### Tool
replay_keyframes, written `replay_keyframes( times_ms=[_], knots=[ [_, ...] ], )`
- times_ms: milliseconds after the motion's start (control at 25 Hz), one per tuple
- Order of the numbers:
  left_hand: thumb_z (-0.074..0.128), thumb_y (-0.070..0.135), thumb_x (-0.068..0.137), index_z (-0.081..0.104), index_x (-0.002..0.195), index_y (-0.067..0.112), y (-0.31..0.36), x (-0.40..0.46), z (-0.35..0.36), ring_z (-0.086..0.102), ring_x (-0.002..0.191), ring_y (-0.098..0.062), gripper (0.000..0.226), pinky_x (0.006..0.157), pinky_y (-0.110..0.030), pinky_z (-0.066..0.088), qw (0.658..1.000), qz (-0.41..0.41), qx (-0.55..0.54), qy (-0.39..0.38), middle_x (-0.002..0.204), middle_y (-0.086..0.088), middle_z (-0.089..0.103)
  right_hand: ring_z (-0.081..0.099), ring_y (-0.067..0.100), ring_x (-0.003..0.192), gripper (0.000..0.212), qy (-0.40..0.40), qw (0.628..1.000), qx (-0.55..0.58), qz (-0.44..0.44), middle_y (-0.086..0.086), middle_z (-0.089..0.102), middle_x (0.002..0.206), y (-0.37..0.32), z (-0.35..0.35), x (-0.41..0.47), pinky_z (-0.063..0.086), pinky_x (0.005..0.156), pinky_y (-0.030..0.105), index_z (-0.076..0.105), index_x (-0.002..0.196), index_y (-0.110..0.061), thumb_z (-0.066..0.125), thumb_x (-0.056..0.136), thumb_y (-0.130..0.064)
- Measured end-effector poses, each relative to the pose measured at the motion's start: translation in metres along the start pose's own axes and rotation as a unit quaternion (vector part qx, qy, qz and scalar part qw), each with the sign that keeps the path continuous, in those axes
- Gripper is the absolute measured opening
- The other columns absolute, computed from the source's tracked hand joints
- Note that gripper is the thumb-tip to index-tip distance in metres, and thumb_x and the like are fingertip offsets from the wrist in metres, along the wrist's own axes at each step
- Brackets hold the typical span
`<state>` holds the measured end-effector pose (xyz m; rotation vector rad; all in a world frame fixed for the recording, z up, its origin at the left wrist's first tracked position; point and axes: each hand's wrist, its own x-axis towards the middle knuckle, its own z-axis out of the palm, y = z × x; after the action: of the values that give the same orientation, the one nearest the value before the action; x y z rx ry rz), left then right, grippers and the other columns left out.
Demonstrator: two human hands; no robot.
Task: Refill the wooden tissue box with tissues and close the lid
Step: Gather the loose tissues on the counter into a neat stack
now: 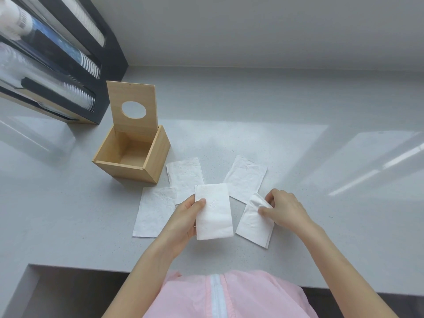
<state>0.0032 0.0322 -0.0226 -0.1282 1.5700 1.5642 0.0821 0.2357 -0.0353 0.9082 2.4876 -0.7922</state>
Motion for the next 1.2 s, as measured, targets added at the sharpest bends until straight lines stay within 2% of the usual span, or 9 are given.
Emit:
replay_keyframes(
  times_ms=[120, 200, 280, 440, 720, 840, 920, 1040, 1200],
  knots=[
    [0.043, 0.016, 0.096, 0.061, 0.109, 0.021, 0.0, -0.001, 0.001, 0.063, 0.085, -0.015, 0.023, 0.067, -0.026, 0.05, 1.0, 0.002, 0.007, -0.003, 0.099, 0.0, 0.067, 0.051, 0.027, 0.099, 0.007, 0.021, 0.999, 0.035, -0.027, 0.001, 0.047, 0.086, 0.003, 0.004, -0.001, 0.036, 0.068, 0.028, 0.054, 0.087, -0.016, 0.057, 0.082, -0.02],
    [0.042, 0.013, 0.095, 0.061, 0.108, 0.021, 0.0, -0.001, 0.0, 0.063, 0.083, -0.013, 0.024, 0.064, -0.023, 0.05, 1.0, 0.01, 0.012, 0.009, 0.099, 0.001, 0.067, 0.052, 0.02, 0.081, 0.005, 0.027, 0.995, 0.076, -0.051, -0.001, 0.048, 0.076, 0.002, 0.001, -0.007, 0.033, 0.056, 0.023, 0.052, 0.082, -0.019, 0.056, 0.083, -0.017],
    [0.041, 0.012, 0.096, 0.061, 0.103, 0.023, 0.0, -0.001, -0.003, 0.064, 0.081, -0.011, 0.025, 0.063, -0.022, 0.051, 1.0, 0.017, 0.009, 0.018, 0.096, 0.003, 0.068, 0.05, 0.013, 0.064, 0.003, 0.007, 0.985, 0.157, -0.076, -0.004, 0.053, 0.069, -0.002, -0.008, -0.015, 0.034, 0.054, 0.021, 0.056, 0.084, -0.018, 0.058, 0.085, -0.018],
    [0.038, 0.013, 0.097, 0.064, 0.097, 0.023, 0.002, -0.002, -0.004, 0.066, 0.079, -0.009, 0.028, 0.07, -0.024, 0.053, 1.0, 0.017, 0.003, 0.009, 0.091, 0.005, 0.071, 0.061, 0.015, 0.074, 0.014, -0.043, 0.934, 0.327, -0.138, 0.001, 0.067, 0.081, -0.016, -0.029, -0.027, 0.048, 0.07, 0.02, 0.065, 0.086, -0.017, 0.053, 0.091, -0.013],
    [0.041, 0.019, 0.097, 0.065, 0.108, 0.016, 0.002, -0.003, 0.0, 0.065, 0.082, -0.013, 0.027, 0.069, -0.024, 0.051, 0.999, 0.011, 0.038, -0.015, 0.095, -0.002, 0.069, 0.063, 0.003, 0.076, 0.02, -0.253, 0.867, 0.373, -0.215, -0.014, 0.068, 0.077, -0.05, -0.044, -0.038, 0.051, 0.071, 0.014, 0.067, 0.087, -0.021, 0.052, 0.093, -0.01],
    [0.043, 0.025, 0.094, 0.066, 0.113, 0.02, 0.002, -0.006, 0.002, 0.063, 0.092, -0.014, 0.029, 0.078, -0.027, 0.047, 0.997, 0.025, 0.05, -0.046, 0.103, -0.003, 0.068, 0.06, 0.005, 0.071, 0.018, -0.181, 0.916, 0.287, -0.214, -0.011, 0.063, 0.074, -0.066, -0.028, -0.031, 0.049, 0.065, 0.015, 0.064, 0.085, -0.026, 0.053, 0.091, -0.014],
    [0.039, 0.026, 0.096, 0.067, 0.11, 0.019, 0.003, -0.008, 0.005, 0.062, 0.083, -0.012, 0.033, 0.072, -0.025, 0.047, 0.998, 0.028, 0.033, -0.039, 0.095, -0.002, 0.067, 0.056, 0.011, 0.073, 0.016, -0.109, 0.954, 0.2, -0.198, -0.01, 0.06, 0.075, -0.071, -0.017, -0.024, 0.045, 0.066, 0.021, 0.062, 0.088, -0.027, 0.051, 0.089, -0.015],
    [0.037, 0.029, 0.096, 0.067, 0.109, 0.015, 0.003, -0.008, 0.006, 0.06, 0.08, -0.013, 0.036, 0.07, -0.026, 0.047, 0.999, 0.021, 0.018, -0.027, 0.09, 0.0, 0.065, 0.055, 0.015, 0.078, 0.02, -0.071, 0.967, 0.167, -0.178, -0.002, 0.062, 0.084, -0.071, -0.009, -0.02, 0.042, 0.064, 0.024, 0.064, 0.1, -0.022, 0.05, 0.087, -0.017],
    [0.034, 0.037, 0.097, 0.066, 0.108, 0.02, 0.001, -0.007, 0.004, 0.067, 0.078, -0.011, 0.037, 0.07, -0.027, 0.051, 0.999, 0.001, -0.018, -0.034, 0.086, 0.004, 0.072, 0.058, 0.019, 0.082, 0.018, -0.014, 0.969, 0.178, -0.17, 0.003, 0.065, 0.089, -0.07, -0.005, -0.019, 0.042, 0.061, 0.023, 0.064, 0.101, -0.017, 0.052, 0.087, -0.018]
  ],
)
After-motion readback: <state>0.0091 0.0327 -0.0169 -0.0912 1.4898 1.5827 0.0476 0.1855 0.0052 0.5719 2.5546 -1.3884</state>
